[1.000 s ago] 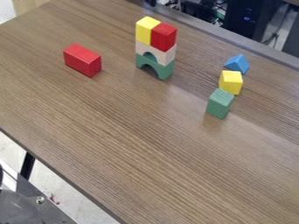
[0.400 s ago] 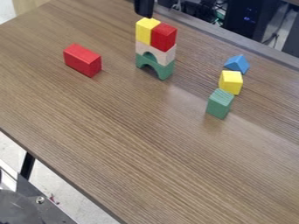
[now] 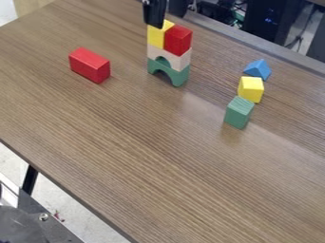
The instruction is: Move the red block from the tower then remove the yellow block from the tower
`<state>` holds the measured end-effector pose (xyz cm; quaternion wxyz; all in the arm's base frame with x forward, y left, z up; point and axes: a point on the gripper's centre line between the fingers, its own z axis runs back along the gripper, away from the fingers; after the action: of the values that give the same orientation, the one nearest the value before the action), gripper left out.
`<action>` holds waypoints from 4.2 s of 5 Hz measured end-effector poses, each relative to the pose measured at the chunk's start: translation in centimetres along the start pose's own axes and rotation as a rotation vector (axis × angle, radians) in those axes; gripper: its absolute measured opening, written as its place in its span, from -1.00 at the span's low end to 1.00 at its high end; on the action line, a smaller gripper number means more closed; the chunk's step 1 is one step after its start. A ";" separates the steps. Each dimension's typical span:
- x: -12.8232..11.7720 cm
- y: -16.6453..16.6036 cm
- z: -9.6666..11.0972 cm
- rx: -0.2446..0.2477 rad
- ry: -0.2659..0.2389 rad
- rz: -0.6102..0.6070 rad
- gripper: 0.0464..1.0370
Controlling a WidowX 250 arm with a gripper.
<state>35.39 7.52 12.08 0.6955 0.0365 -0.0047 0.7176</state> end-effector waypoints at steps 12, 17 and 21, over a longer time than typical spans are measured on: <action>2.5 -3.6 1.8 -0.008 0.143 -0.211 0.05; 13.1 -4.8 -3.6 0.046 0.064 0.059 0.05; 13.9 -3.7 -6.8 0.067 0.083 0.113 0.81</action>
<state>38.37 21.87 5.93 0.6519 0.0299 0.0462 0.7563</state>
